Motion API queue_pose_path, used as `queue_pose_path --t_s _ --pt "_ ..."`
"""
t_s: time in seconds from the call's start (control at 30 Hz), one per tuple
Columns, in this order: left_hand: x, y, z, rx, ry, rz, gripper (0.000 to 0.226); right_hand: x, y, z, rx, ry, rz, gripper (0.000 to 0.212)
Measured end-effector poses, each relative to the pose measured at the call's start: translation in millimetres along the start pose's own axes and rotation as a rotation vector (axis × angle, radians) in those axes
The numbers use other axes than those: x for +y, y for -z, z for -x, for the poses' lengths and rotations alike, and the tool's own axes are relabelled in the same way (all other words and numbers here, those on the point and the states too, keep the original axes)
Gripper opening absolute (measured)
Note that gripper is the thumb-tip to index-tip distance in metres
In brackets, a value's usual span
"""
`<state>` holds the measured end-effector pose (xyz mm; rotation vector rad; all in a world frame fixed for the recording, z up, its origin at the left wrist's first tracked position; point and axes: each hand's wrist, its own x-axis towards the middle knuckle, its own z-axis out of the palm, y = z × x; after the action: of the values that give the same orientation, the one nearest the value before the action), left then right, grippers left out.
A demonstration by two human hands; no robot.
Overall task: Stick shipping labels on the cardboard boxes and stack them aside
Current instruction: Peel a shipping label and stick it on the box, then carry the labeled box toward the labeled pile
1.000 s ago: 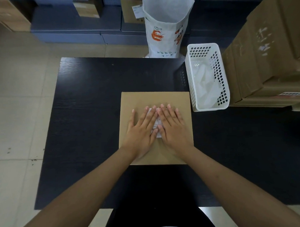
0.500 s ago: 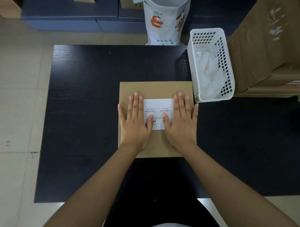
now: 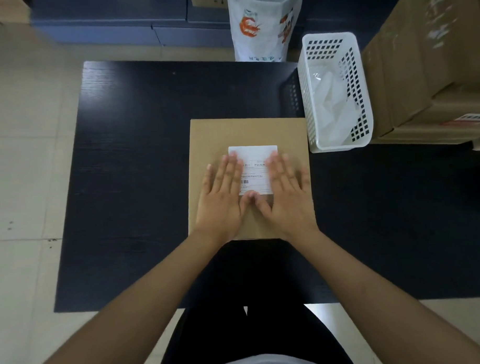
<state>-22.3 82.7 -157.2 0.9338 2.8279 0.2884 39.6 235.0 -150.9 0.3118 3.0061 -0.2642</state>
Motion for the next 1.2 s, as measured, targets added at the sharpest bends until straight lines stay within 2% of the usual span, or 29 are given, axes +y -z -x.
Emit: queue_pose_path --t_s 0.1,0.2,0.27,0.33,0.4,0.47,0.53,0.6,0.7,0.77,0.8,0.9,1.0,1.07,1.1,1.2 --pt "13.3 -1.4 5.8 0.102 0.331 0.052 0.066 -3.1 -1.0 4.1 0.056 -0.221 -0.005 0.074" --pt "15.0 2.2 4.4 0.11 0.428 0.091 0.065 -5.7 -0.2 2.9 0.06 -0.23 -0.008 0.075" --pt "11.8 7.0 8.0 0.11 0.312 0.171 0.063 -3.2 2.7 5.3 0.066 -0.175 -0.057 0.072" --pt "11.1 7.8 20.4 0.033 -0.011 0.207 0.063 0.5 4.2 12.5 0.006 0.098 -0.065 0.067" --pt "11.1 0.6 34.4 -0.051 -0.241 0.074 0.067 4.6 0.8 17.7 -0.065 0.388 0.053 0.064" --pt "10.7 -5.0 37.7 -0.059 -0.234 -0.016 0.069 7.6 -0.4 17.9 -0.097 0.436 0.123 0.064" --pt "12.7 -5.7 39.0 -0.048 -0.19 -0.05 0.069 4.7 -0.8 20.5 -0.094 0.378 0.128 0.063" --pt "18.1 -7.0 40.5 -0.034 -0.115 -0.057 0.069 0.2 -0.8 26.3 -0.059 0.235 0.089 0.064" --pt "30.7 -8.9 44.9 0.063 0.271 0.027 0.066 -4.4 -0.8 33.4 -0.008 -0.206 -0.028 0.073" --pt "38.9 -7.4 39.9 0.097 0.535 0.077 0.065 -7.3 -1.7 34.2 0.001 -0.344 -0.033 0.078" --pt "41.5 -5.9 37.0 0.09 0.604 0.097 0.065 -8.6 -1.2 34.3 -0.01 -0.36 -0.05 0.079" --pt "44.2 -6.3 34.9 0.081 0.593 0.098 0.066 -9.8 -0.1 35.0 -0.026 -0.346 -0.148 0.081" --pt "33.2 6.5 37.3 0.207 0.556 0.211 0.067 -5.7 7.2 34.9 0.066 -0.335 -0.302 0.08" --pt "14.8 14.6 38.5 0.27 0.616 0.281 0.07 0.6 10.4 32.7 0.166 -0.46 -0.441 0.075" --pt "5.5 18.7 38.5 0.238 0.677 0.315 0.072 4.6 10.0 30.6 0.183 -0.545 -0.473 0.073" --pt "-4.2 23.2 37.3 0.029 0.85 0.457 0.063 9.4 4.7 25.3 0.037 -0.667 -0.467 0.067"
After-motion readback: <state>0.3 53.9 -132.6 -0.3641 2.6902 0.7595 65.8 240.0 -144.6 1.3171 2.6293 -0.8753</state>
